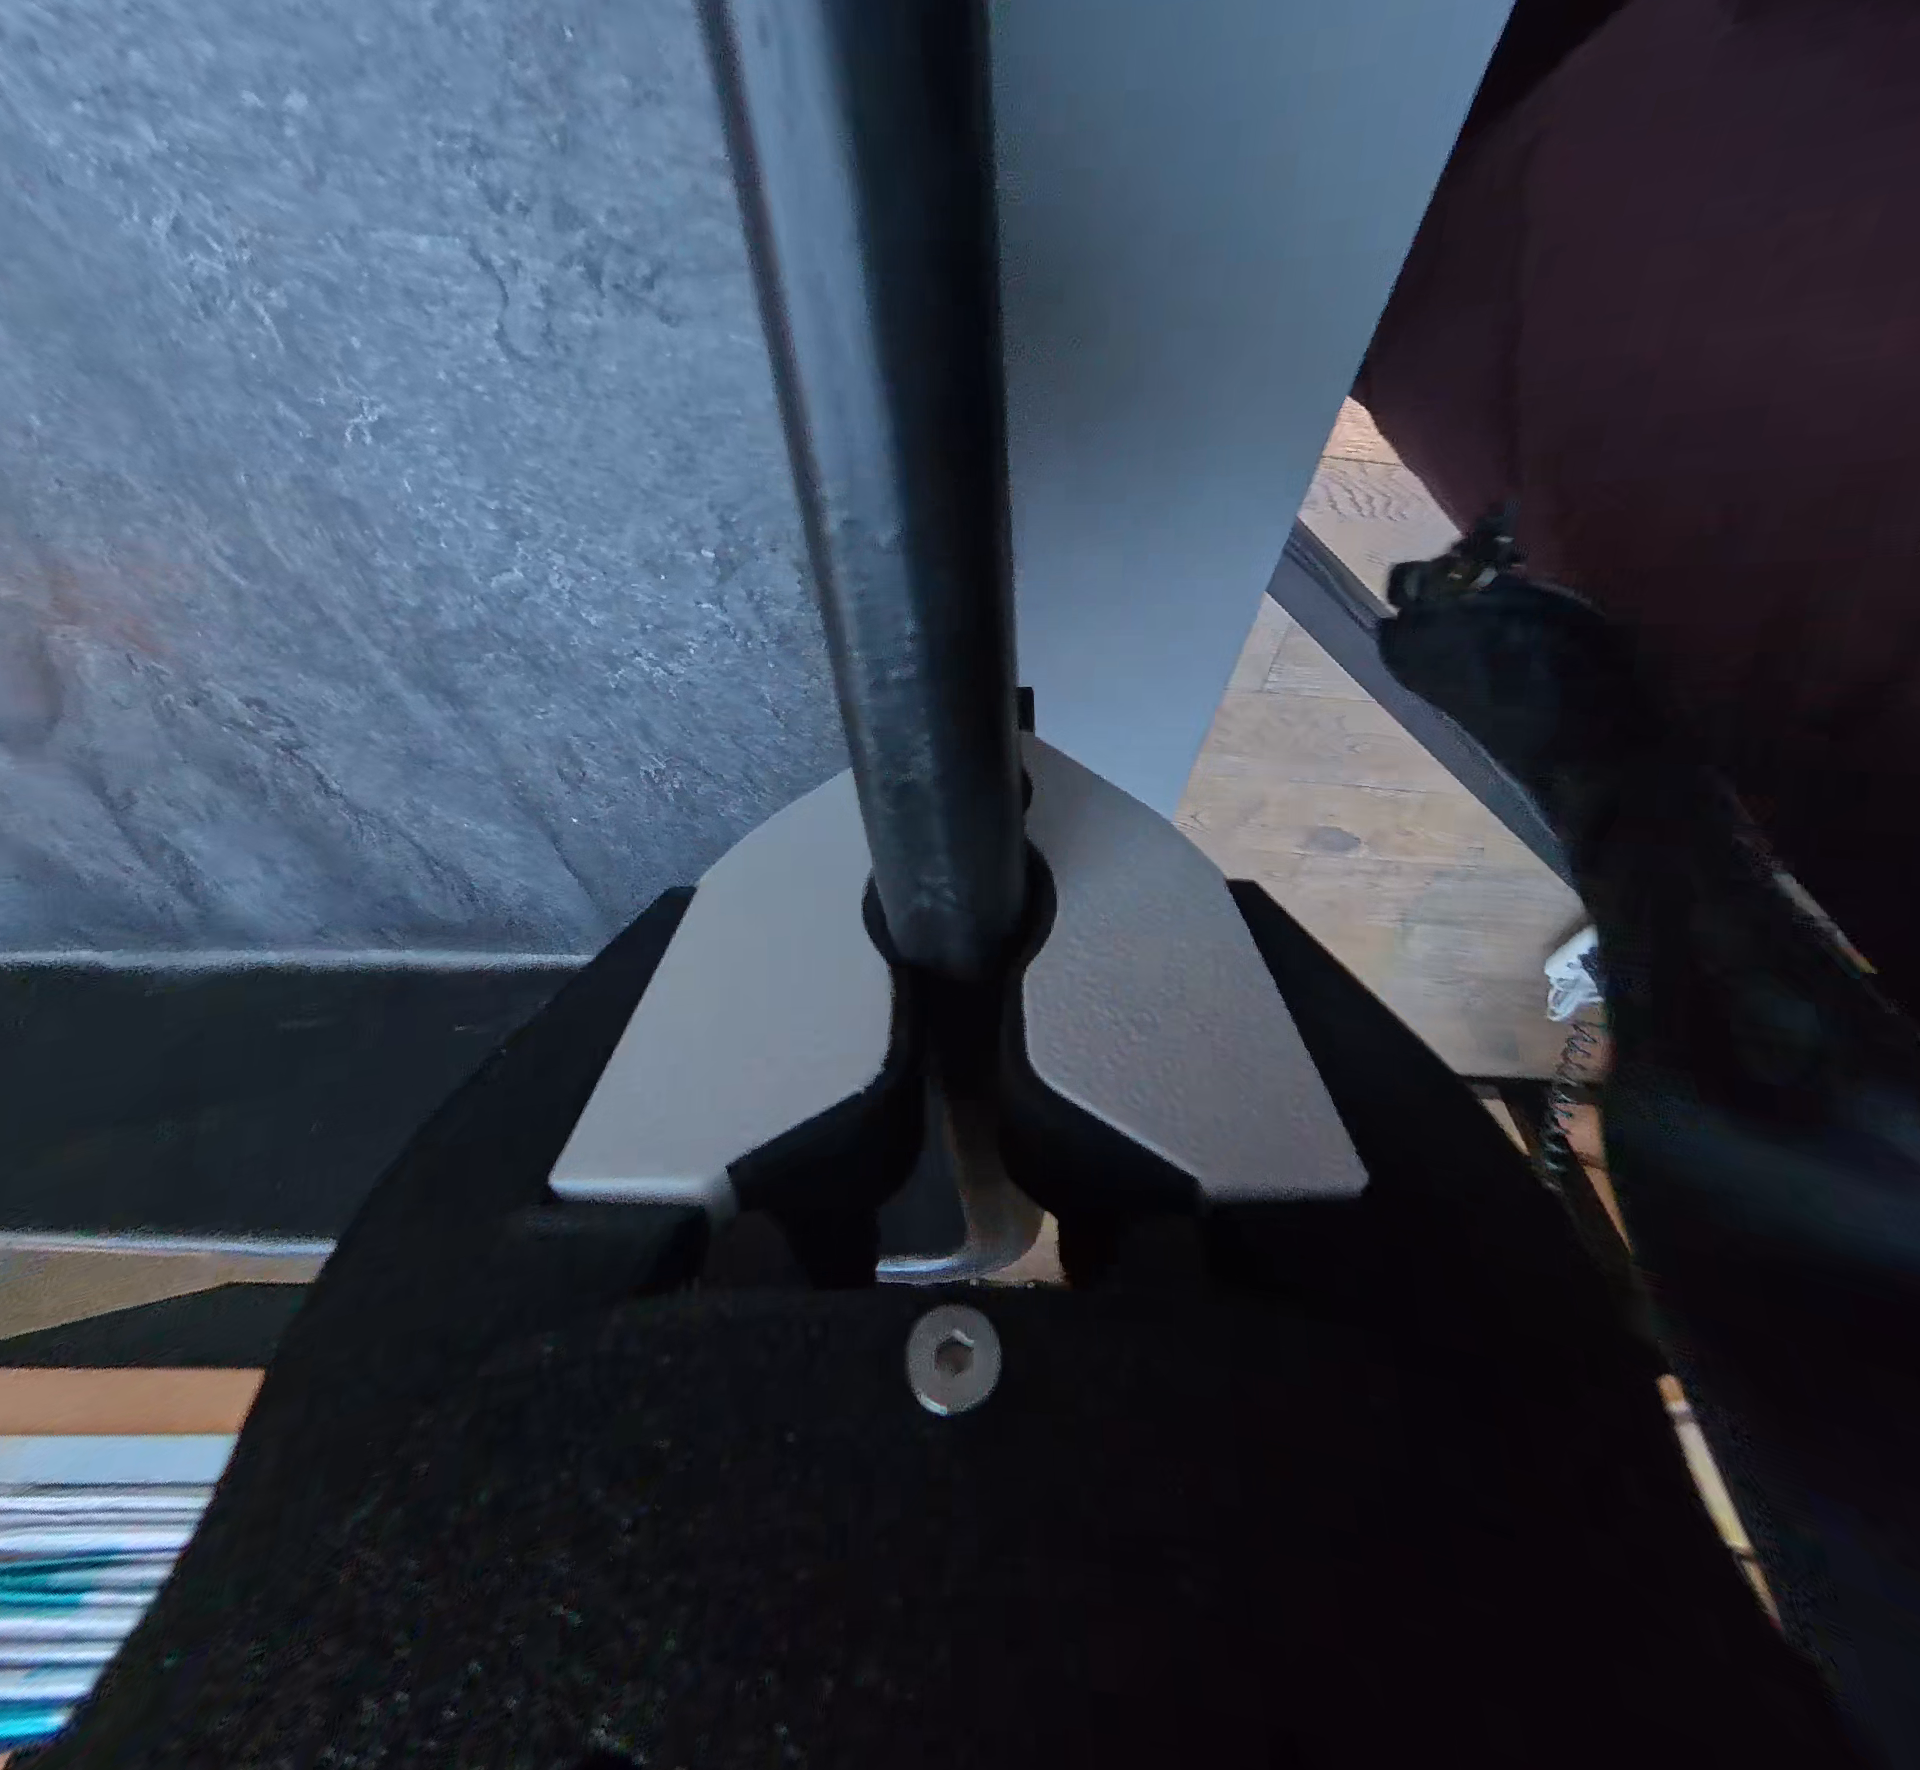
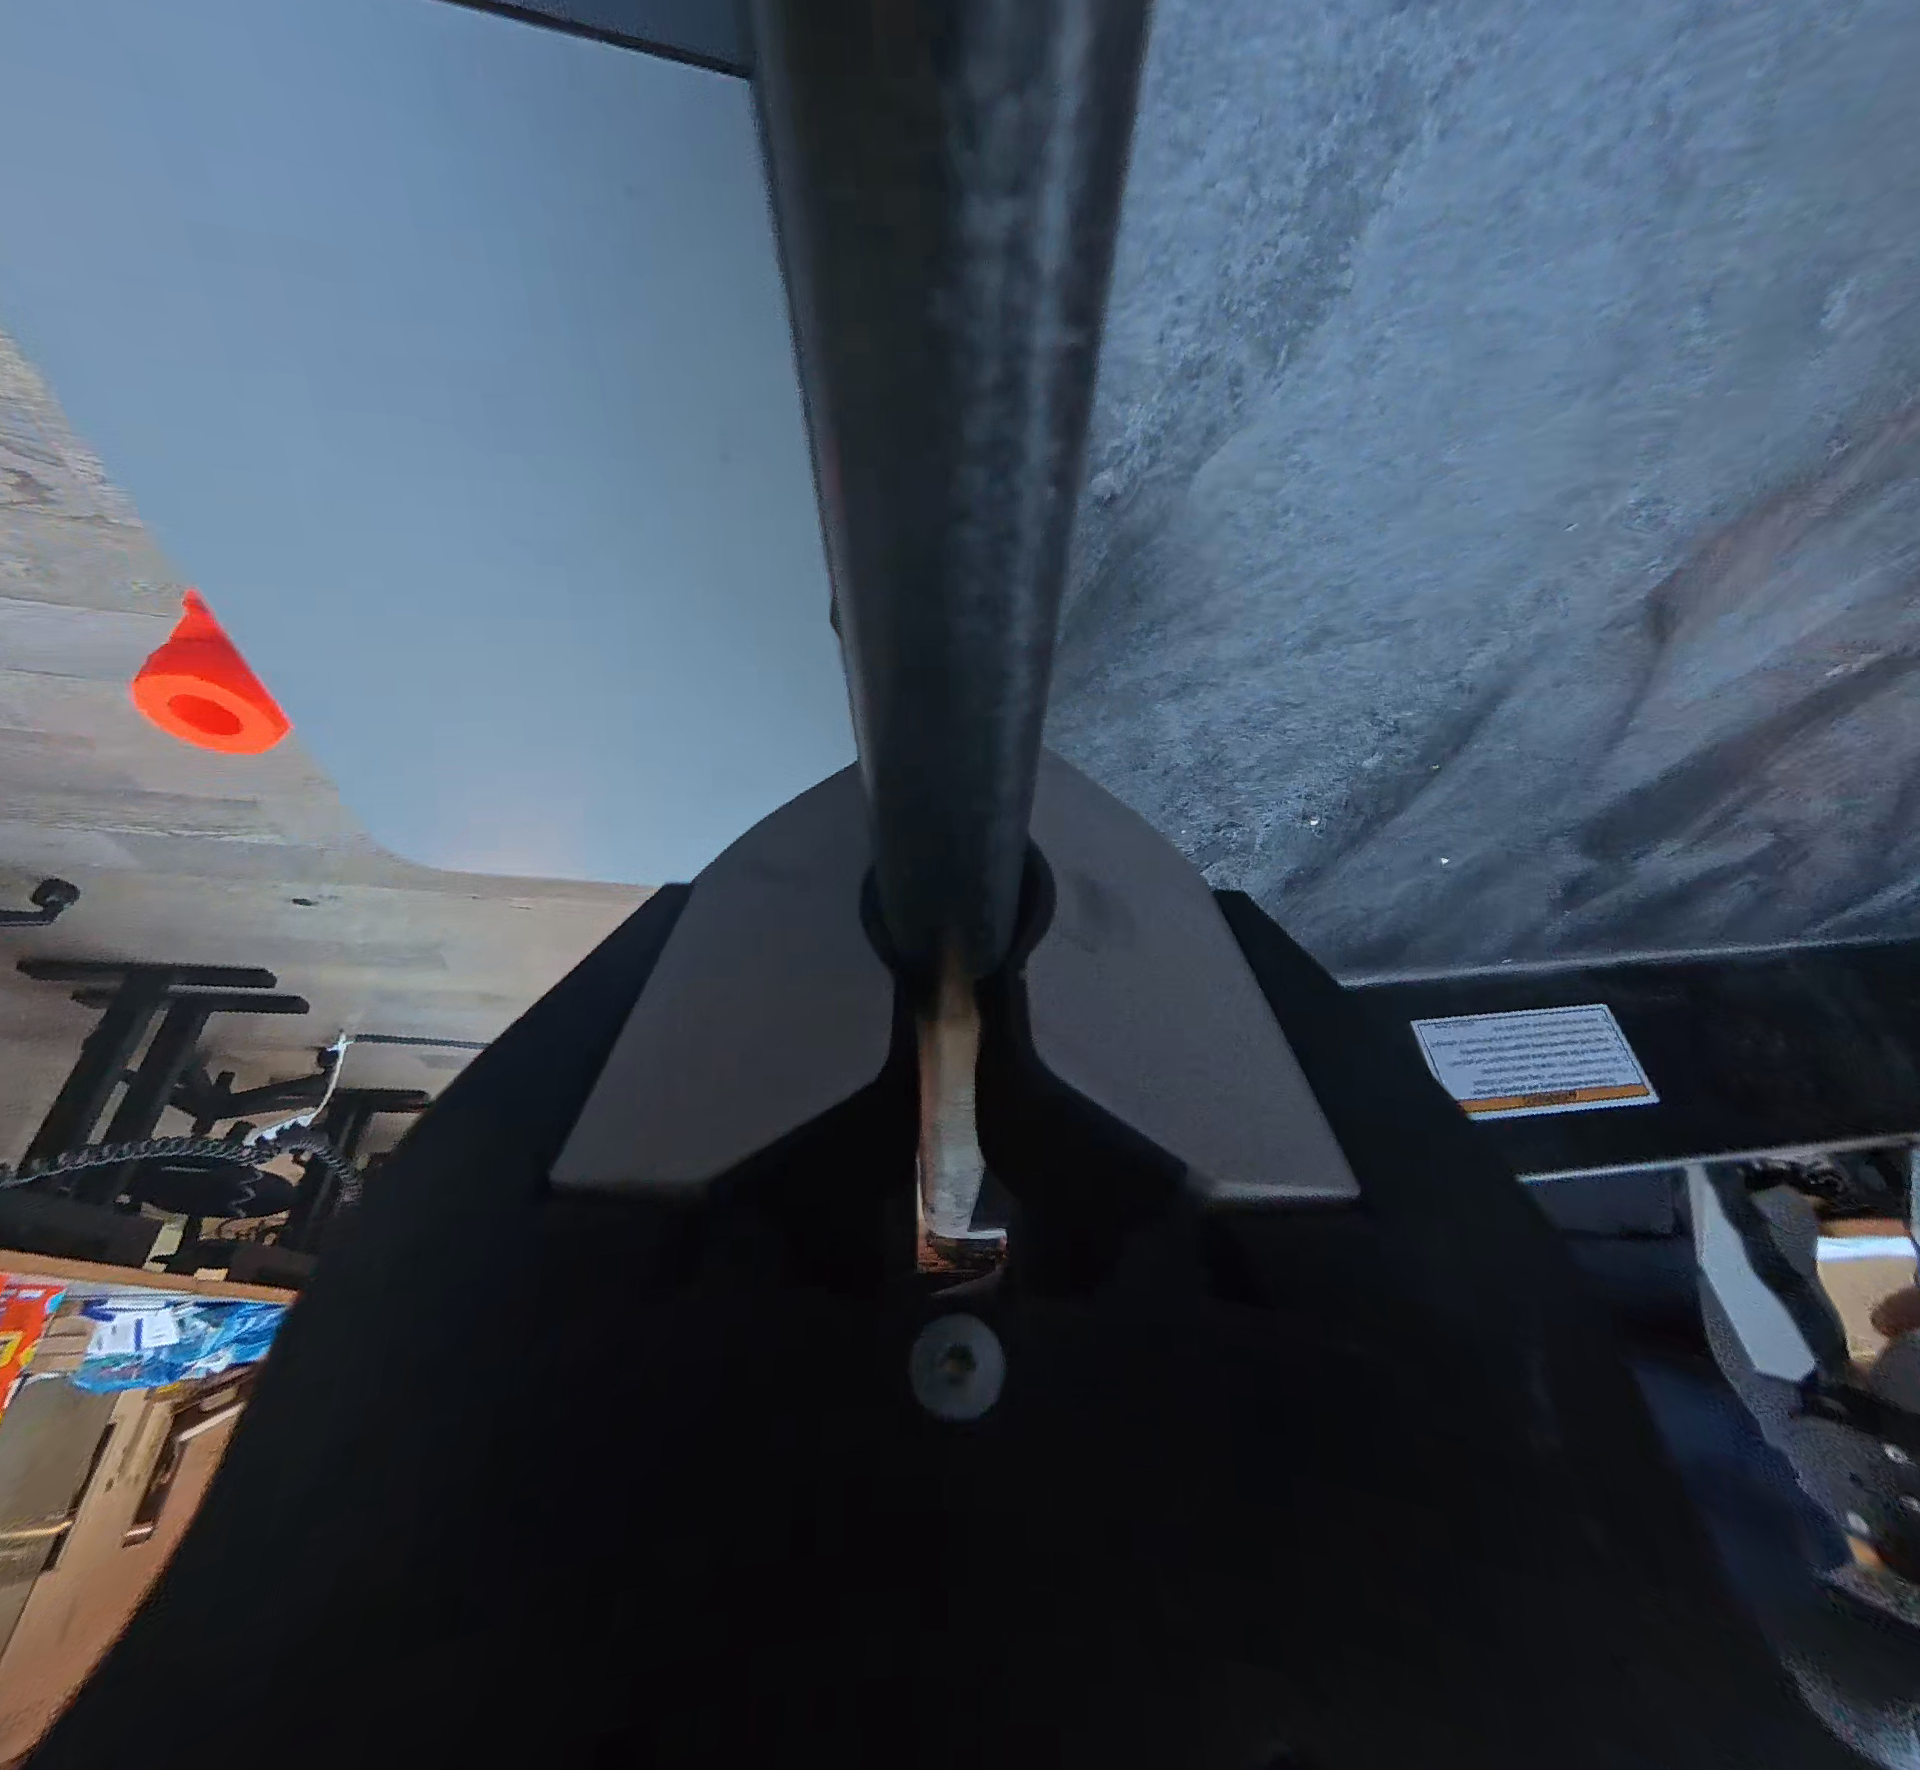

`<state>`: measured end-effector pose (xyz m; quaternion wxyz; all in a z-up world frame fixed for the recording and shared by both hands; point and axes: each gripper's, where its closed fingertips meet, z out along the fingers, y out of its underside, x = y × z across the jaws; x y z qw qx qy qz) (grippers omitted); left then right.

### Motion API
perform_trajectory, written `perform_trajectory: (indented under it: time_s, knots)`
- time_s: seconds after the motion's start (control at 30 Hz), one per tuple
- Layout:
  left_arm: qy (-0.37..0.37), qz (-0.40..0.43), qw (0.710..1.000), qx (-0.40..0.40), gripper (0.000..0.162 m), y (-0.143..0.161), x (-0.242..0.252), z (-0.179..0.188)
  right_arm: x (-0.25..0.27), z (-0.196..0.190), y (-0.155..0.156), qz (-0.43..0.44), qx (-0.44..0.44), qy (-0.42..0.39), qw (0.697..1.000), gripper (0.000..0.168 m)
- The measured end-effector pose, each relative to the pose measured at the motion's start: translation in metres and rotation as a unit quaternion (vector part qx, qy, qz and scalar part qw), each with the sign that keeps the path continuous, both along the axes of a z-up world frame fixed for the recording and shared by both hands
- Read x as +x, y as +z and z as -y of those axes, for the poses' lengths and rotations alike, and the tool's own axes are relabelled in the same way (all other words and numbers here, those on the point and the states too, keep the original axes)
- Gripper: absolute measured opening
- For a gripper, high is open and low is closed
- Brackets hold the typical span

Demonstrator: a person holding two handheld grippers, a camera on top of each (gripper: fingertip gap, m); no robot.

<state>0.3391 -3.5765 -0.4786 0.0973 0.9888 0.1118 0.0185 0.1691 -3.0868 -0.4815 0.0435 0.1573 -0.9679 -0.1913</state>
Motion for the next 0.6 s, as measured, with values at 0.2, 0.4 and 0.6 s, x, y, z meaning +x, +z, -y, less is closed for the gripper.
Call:
perform_trajectory:
  time_s: [0.2,0.4,0.6]
  knots:
    - [0.026,0.084,0.994,0.065,0.012,0.080,0.006,-0.003,-0.005,0.006,0.081,0.052,0.016,-0.032,0.998,0.013]
    - [0.033,0.171,0.978,0.117,0.012,0.163,0.011,-0.007,-0.031,0.017,0.170,0.062,0.005,-0.092,0.994,0.021]
    - [0.055,0.186,0.974,0.120,0.011,0.182,0.000,0.003,-0.060,0.028,0.227,-0.070,-0.110,-0.161,0.978,0.035]
